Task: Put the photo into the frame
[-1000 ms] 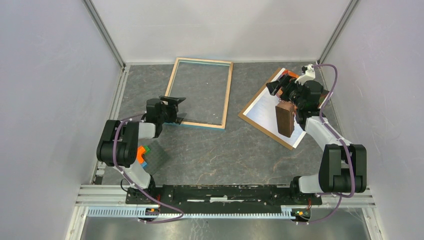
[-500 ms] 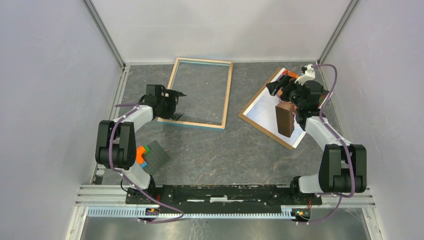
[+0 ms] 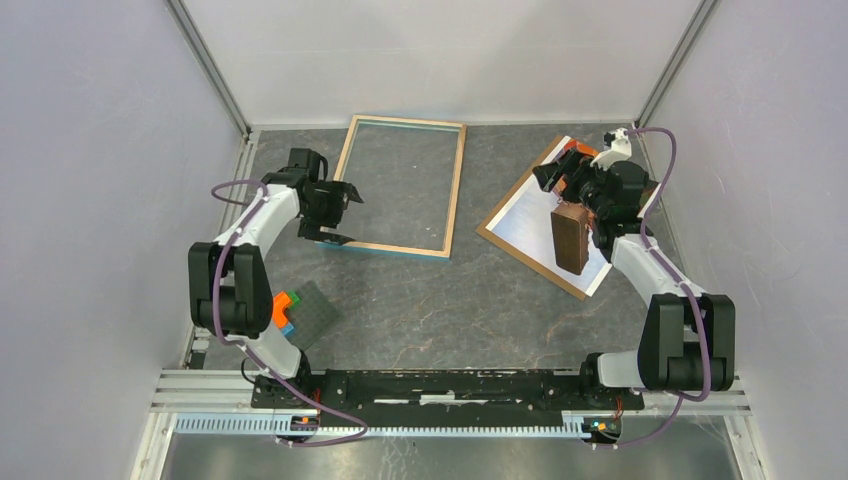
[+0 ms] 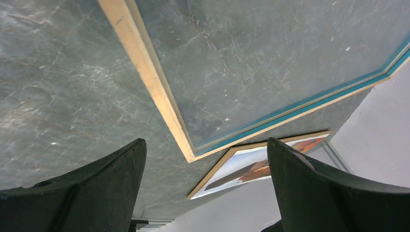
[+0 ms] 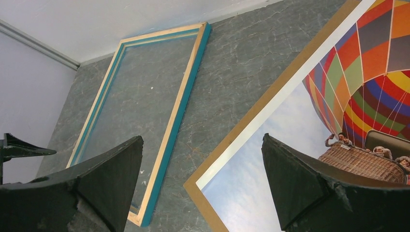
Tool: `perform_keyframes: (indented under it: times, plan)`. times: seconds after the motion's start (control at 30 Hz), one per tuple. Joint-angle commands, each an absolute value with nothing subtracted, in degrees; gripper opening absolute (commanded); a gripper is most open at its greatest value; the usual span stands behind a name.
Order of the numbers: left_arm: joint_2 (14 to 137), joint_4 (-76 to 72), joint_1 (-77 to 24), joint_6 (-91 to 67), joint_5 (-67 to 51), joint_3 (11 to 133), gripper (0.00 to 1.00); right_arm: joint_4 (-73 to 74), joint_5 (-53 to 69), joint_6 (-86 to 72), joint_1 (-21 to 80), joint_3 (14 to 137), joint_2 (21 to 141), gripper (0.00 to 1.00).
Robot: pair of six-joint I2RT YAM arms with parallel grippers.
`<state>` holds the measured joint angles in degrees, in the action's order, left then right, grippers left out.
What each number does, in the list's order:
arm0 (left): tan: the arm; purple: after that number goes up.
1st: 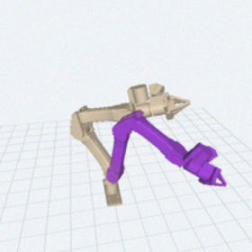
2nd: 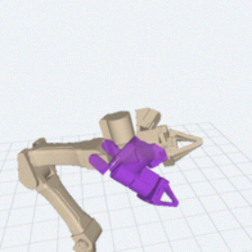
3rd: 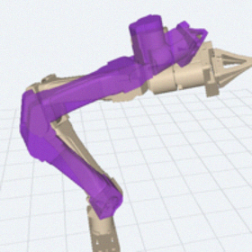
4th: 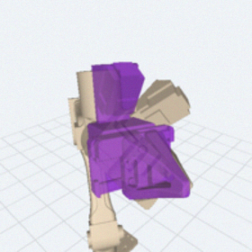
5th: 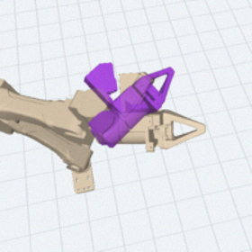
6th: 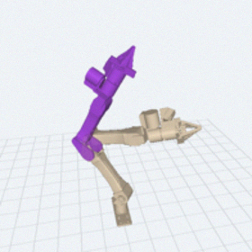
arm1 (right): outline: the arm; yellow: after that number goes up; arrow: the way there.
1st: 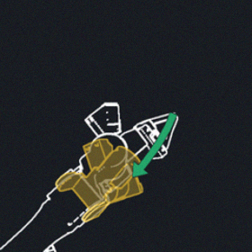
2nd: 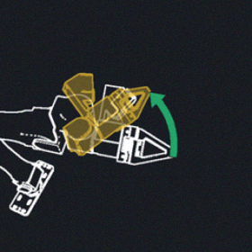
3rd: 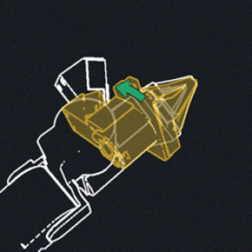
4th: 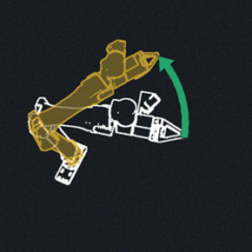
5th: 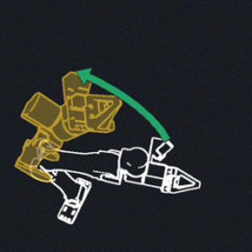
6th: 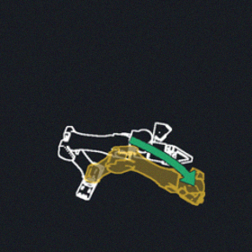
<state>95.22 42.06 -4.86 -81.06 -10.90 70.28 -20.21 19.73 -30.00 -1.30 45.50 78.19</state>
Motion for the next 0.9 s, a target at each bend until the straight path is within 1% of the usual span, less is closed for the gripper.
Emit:
perform_keyframes:
  times: [0.0, 0.17, 0.27, 0.4, 0.5, 0.57, 0.63, 0.87]
  plan:
    - [92.03, 49.73, -4.45, -77.78, -8.9, 74.24, 1.0, -20.66, 20.29, -28.57, -1.59, 46.15, 76.47, 0.98]
    - [87.9, 45.82, -4.67, -70.13, -4.69, 75.42, 1.0, -20.48, 20.35, -28.22, -1.58, 46.31, 76.58, 0.98]
    - [86.52, 42.67, -6.68, -65.98, -5.22, 73.31, 1.0, -19.45, 20.29, -27.68, -1.59, 46.84, 77.15, 0.98]
    - [86.66, 35.03, -10.5, -62.19, -9.78, 66.53, 1.0, -19.55, 20.12, -27.73, -1.6, 46.85, 77.65, 0.98]
    - [85.52, 22.0, -10.9, -63.24, -14.12, 58.29, 0.99, -19.53, 20.09, -27.75, -1.58, 46.76, 77.63, 0.98]
    - [83.48, 13.65, -10.9, -65.15, -13.81, 51.58, 0.99, -19.53, 20.0, -27.64, -1.58, 46.67, 77.54, 0.98]
    - [82.46, 6.52, -10.77, -66.21, -12.99, 47.72, 0.99, -19.6, 19.88, -27.63, -1.63, 46.67, 77.54, 0.98]
    - [86.59, 0.94, -10.85, -67.16, -14.14, 46.87, 0.98, -19.98, 20.19, -27.99, -1.58, 46.42, 77.78, 0.98]
